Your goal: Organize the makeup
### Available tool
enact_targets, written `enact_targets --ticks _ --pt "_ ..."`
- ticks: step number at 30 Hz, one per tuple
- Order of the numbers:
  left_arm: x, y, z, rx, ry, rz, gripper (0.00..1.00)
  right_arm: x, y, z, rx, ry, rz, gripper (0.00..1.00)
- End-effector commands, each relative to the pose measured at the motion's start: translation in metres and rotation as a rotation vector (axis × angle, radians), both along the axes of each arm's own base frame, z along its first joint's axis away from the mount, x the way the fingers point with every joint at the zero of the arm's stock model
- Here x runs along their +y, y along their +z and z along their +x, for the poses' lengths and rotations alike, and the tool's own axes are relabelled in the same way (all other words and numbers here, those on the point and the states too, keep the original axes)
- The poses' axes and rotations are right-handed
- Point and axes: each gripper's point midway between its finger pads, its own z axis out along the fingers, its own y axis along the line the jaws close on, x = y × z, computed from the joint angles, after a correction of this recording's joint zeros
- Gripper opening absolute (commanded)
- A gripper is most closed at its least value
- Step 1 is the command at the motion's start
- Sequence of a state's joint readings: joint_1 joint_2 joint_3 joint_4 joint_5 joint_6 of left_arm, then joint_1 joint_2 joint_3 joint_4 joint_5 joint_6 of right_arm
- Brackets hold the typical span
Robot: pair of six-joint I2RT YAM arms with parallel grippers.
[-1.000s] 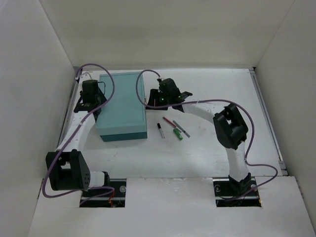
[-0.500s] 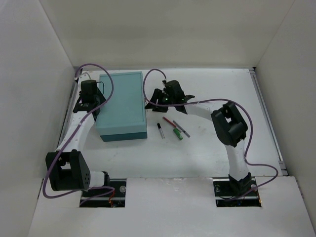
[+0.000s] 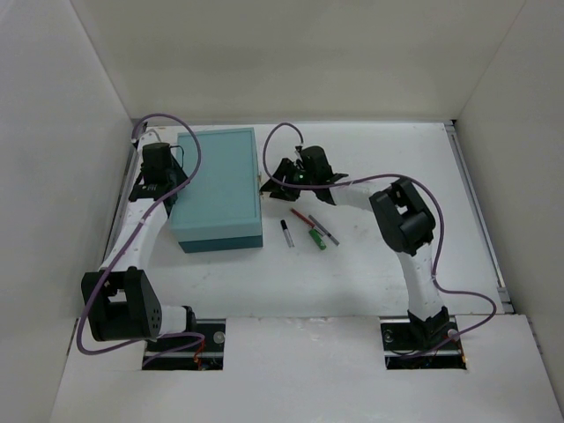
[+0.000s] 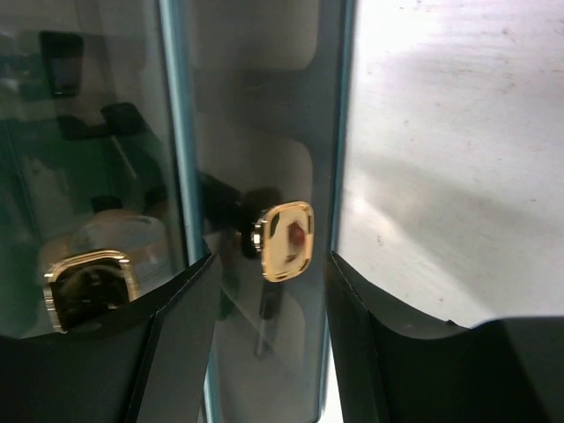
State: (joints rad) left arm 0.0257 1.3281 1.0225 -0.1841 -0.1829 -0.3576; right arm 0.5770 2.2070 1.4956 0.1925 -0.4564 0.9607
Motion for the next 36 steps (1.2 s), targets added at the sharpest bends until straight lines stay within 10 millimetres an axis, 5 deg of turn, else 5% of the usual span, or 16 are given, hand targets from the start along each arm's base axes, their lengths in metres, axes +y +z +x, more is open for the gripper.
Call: enact_targets --ticks 1,25,29,32,36 --pt "-0.005 -0.039 -0.022 0.159 -0.018 -0.031 0.28 0.002 0.012 0.006 -0.034 0.002 0.063 0.55" --pt "0.005 -0.034 -0.026 0.146 0.008 -0.031 0.28 0.023 0.012 0.012 0.009 0.05 0.209 0.51" --pt "0.006 -0.032 -0.027 0.142 0.01 -0.033 0.28 0.027 0.016 0.01 0.007 0.064 0.244 0.38" --pt "0.006 -0.033 -0.027 0.145 0.009 -0.032 0.28 0.029 0.02 0.009 0.001 0.065 0.265 0.18" --pt "0.006 -0.037 -0.026 0.157 0.011 -0.032 0.27 0.024 0.026 0.002 -0.002 0.059 0.281 0.1"
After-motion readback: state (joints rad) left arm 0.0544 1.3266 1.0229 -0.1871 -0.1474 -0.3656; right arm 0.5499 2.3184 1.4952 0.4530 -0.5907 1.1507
